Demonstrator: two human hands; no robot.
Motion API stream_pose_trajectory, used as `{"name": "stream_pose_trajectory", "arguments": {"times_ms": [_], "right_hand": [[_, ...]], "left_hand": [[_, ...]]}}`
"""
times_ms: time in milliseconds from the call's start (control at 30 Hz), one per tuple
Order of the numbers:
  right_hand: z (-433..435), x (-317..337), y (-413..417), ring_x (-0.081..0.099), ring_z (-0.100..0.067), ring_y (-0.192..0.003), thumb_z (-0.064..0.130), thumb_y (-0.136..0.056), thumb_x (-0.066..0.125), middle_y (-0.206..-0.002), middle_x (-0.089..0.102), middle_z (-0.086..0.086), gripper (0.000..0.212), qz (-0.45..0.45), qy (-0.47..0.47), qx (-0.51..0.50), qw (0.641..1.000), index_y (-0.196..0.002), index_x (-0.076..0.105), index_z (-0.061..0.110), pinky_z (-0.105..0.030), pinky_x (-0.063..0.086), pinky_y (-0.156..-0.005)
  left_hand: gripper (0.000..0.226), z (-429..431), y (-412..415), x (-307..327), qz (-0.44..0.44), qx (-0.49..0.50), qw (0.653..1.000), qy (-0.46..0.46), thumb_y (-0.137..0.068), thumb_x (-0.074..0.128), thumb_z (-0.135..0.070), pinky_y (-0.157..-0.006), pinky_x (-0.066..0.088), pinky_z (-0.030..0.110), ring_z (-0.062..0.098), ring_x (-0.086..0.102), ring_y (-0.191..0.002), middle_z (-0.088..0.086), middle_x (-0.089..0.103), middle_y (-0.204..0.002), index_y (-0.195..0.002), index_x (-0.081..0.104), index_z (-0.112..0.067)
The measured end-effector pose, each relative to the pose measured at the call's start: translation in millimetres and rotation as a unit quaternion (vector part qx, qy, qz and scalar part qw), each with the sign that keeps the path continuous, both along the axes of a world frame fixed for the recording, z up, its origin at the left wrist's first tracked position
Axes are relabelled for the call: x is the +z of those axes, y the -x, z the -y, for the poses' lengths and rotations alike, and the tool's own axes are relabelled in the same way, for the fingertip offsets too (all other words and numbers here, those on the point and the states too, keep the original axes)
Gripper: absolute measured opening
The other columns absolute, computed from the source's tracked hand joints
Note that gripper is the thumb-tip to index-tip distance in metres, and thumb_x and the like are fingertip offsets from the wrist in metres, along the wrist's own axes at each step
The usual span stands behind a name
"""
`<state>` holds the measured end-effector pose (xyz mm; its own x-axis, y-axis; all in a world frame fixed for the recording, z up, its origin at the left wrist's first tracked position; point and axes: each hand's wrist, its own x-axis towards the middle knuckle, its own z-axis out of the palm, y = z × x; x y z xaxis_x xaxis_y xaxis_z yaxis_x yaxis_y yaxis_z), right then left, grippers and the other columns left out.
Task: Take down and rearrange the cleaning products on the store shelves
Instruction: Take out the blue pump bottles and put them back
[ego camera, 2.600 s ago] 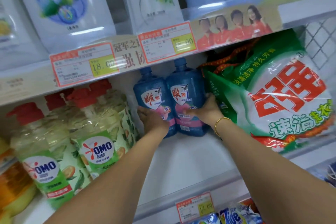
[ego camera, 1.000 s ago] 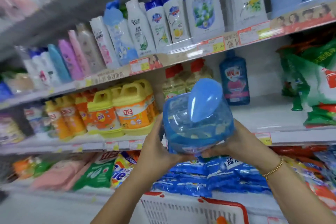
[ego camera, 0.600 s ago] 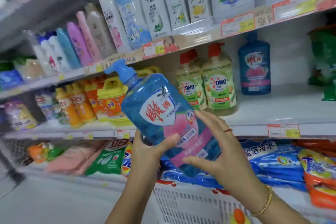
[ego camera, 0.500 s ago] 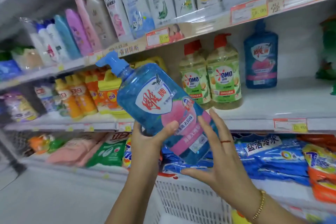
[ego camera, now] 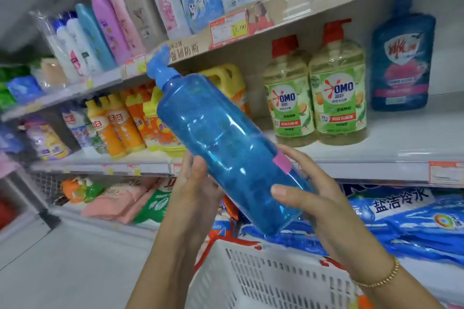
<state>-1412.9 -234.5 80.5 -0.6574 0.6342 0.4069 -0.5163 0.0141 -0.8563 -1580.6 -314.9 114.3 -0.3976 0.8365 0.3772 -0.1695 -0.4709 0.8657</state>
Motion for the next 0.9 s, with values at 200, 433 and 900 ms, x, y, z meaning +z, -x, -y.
{"name": "stream_pose_trajectory", "arguments": {"times_ms": [200, 433, 900], "right_hand": [[-18.7, 14.3, 2.8, 0.071, -0.006, -0.073, 0.063, -0.043, 0.078, -0.130, 0.059, -0.012, 0.062, 0.066, 0.205, 0.205, 0.955, -0.088, 0.075, 0.020, -0.024, 0.055, -0.061], [-8.8, -16.9, 7.1, 0.064, -0.007, -0.103, 0.065, -0.077, 0.055, -0.117, 0.065, 0.004, 0.053, 0.075, 0.095, -0.023, 0.992, -0.119, 0.058, 0.034, -0.041, 0.050, -0.093], [-2.3, -26.4, -4.8, 0.044, 0.009, -0.118, 0.023, -0.044, 0.092, -0.128, 0.043, 0.022, 0.099, 0.044, -0.240, -0.307, 0.920, -0.127, 0.041, 0.043, -0.003, 0.041, -0.087]], "left_hand": [[0.075, -1.5, 20.8, -13.5, 0.049, -0.040, 0.998, 0.019, -0.032, 0.098, -0.043, -0.080, 0.059, 0.038, 0.018, 0.069, -0.099, 0.004, 0.072, -0.105, -0.099, 0.075, -0.017], [0.054, -4.5, 5.4, -13.1, 0.026, 0.131, 0.990, 0.032, -0.062, 0.078, -0.021, -0.083, 0.058, 0.040, 0.019, 0.070, -0.092, 0.003, 0.073, -0.102, -0.113, 0.061, -0.012], [0.104, 2.7, -7.9, -1.4, 0.020, 0.004, 0.999, 0.046, -0.058, 0.084, -0.055, -0.085, 0.056, 0.035, 0.024, 0.063, -0.115, 0.009, 0.057, -0.136, -0.145, 0.036, -0.023]]}}
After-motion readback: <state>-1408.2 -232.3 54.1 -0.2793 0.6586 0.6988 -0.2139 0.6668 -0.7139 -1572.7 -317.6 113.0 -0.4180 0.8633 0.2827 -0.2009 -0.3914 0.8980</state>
